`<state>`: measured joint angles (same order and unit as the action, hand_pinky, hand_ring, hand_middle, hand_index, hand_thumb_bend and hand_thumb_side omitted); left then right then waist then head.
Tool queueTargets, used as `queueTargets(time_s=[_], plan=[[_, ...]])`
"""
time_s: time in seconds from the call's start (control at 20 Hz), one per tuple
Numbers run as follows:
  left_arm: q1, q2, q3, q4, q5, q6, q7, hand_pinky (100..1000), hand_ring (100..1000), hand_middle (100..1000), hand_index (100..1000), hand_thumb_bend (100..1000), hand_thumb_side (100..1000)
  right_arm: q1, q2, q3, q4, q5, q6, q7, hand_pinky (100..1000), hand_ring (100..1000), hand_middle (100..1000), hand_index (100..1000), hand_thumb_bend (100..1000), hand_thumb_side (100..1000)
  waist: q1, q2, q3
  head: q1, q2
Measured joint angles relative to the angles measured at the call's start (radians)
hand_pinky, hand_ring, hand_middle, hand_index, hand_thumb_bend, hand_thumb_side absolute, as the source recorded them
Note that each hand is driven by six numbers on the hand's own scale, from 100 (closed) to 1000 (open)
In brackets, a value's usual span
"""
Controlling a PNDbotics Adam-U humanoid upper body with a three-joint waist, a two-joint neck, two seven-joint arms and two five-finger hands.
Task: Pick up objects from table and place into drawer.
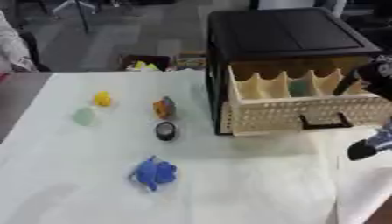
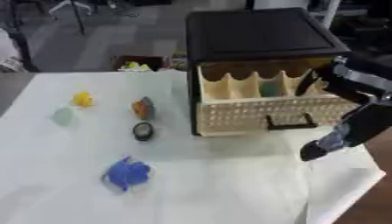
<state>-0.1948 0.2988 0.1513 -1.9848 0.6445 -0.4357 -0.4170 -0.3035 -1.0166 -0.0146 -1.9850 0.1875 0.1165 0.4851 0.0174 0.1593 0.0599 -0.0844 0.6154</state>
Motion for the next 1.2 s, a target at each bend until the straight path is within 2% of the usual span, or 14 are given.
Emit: queueTargets(time_s=[0.05,0.1,0.25,0.3,0.5,0.55,0.65,0.85,1.2], plan=[[0.000,0.000,0.000,0.000,-0.001,0.000,0.000,693,755,741,814,100,798,-0.006,0.007,-0.010,0.000,-0.011,0.000,-0.020,100,100,100,677,1000,936,0.001,0.000,-0.001,0.001,0.000],[0.001,0.000,0.000,0.000,-0.002,0.000,0.000,693,755,741,814,100,797,-0.013,0.014,-0.020,0.000,-0.022,0.002,-0.047,100,100,100,670,989,1000,0.001,0.000,-0.002,0.003,0.002],[0.001,0.000,0.000,0.000,-0.004,-0.001,0.001,693,755,741,814,100,797,-0.022,0.031,-0.041,-0.001,-0.047,0.018,-0.139,100,100,100,667,931,1000,0.003,0.000,-0.002,0.004,0.008],[0.001,0.000,0.000,0.000,-0.004,-0.001,0.001,693,755,741,814,100,797,-0.022,0.034,-0.043,-0.001,-0.050,0.024,-0.163,100,100,100,666,887,1000,0.004,0.000,-0.002,0.004,0.008],[0.001,0.000,0.000,0.000,-0.004,-0.001,0.000,693,755,741,814,100,797,-0.022,0.038,-0.044,-0.001,-0.056,0.042,-0.214,100,100,100,666,887,1000,0.004,0.000,-0.002,0.004,0.008],[0.001,0.000,0.000,0.000,-0.004,-0.001,0.000,692,755,741,814,100,798,-0.023,0.039,-0.045,-0.001,-0.057,0.045,-0.219,100,100,100,641,418,950,0.004,0.000,-0.003,0.004,0.008],[0.001,0.000,0.000,0.000,-0.005,-0.001,0.001,692,754,741,814,100,796,-0.033,0.050,-0.061,-0.001,-0.058,0.058,-0.236,100,100,100,640,434,765,0.005,0.000,-0.007,0.008,0.009],[0.002,0.000,0.001,0.000,-0.006,-0.003,0.002,692,755,741,814,100,795,-0.076,0.075,-0.128,-0.001,-0.091,0.077,-0.285,100,100,100,660,434,765,0.006,0.000,-0.007,0.013,0.010],[0.002,0.000,0.001,0.000,-0.006,-0.009,0.003,692,755,741,813,100,789,-0.129,0.115,-0.199,-0.001,-0.146,0.021,-0.390,100,100,100,624,436,762,0.012,0.001,-0.004,0.025,0.016]])
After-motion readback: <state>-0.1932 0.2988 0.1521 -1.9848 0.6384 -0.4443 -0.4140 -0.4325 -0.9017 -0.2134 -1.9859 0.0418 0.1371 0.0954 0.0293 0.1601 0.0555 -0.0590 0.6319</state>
